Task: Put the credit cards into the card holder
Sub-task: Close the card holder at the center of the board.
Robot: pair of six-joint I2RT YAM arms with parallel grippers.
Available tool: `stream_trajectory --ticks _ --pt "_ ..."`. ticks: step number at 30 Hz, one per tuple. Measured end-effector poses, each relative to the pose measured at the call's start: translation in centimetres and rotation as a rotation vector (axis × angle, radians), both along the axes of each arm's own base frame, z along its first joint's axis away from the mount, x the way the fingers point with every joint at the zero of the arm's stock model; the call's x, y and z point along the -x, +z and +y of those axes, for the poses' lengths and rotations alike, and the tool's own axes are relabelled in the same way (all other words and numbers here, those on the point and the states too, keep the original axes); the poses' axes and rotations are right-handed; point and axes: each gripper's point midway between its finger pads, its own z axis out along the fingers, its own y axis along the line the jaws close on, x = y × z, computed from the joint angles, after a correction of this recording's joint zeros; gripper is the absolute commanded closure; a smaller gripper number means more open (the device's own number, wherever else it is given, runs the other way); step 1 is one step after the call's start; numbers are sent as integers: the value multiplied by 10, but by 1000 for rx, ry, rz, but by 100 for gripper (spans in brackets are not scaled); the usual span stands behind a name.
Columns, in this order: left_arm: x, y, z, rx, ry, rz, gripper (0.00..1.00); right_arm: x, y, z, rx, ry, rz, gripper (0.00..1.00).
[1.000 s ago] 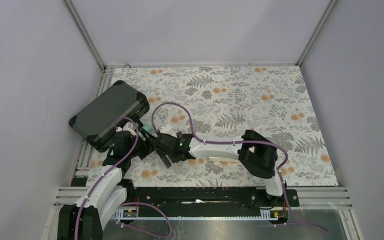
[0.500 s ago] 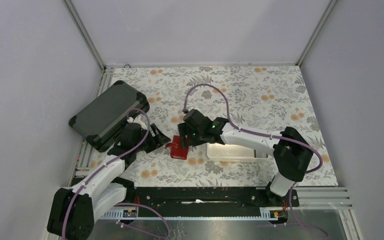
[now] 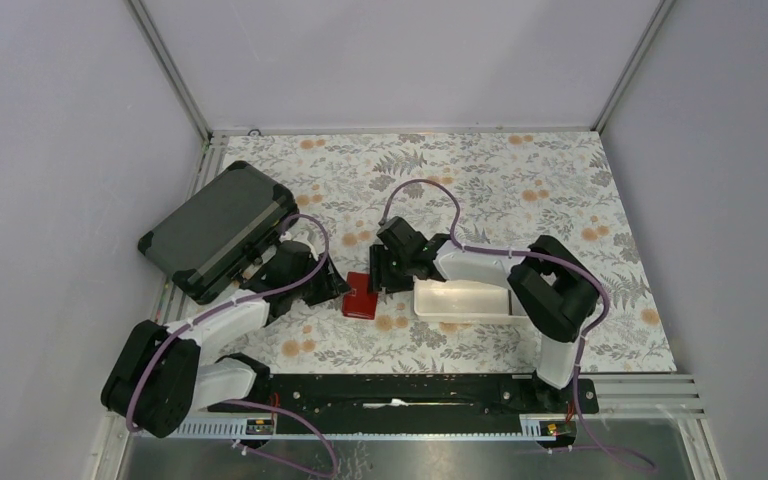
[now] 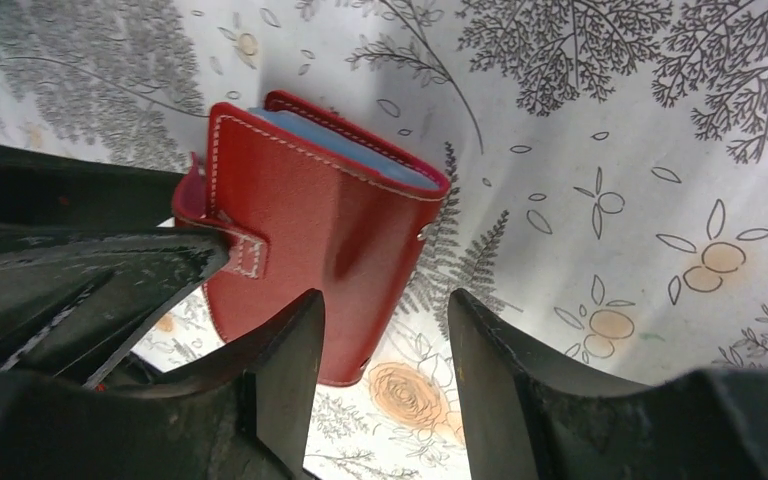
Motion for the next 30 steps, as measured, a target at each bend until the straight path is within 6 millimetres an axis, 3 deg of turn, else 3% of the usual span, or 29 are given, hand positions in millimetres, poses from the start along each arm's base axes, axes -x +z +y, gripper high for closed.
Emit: stream_trajectory --ticks 4,14,21,23,27,28,30 --pt "-1 -6 0 -15 -2 8 60 1 -15 0 15 -11 29 45" --pt "-7 -11 0 -28 11 0 76 -1 -13 21 -106 -8 41 45" --pt "-9 -14 2 -35 23 -10 81 -1 -12 31 -221 -46 61 50" --pt "-9 -14 2 -30 26 -15 81 0 -12 32 -250 -61 62 55" --pt "-9 -14 2 -17 30 -34 77 0 -13 33 -277 -85 69 85" --pt "-9 -13 2 -16 30 -38 73 0 -10 35 -293 -89 75 92" --pt "-10 -10 4 -17 36 -54 53 -3 0 42 -331 -82 73 100"
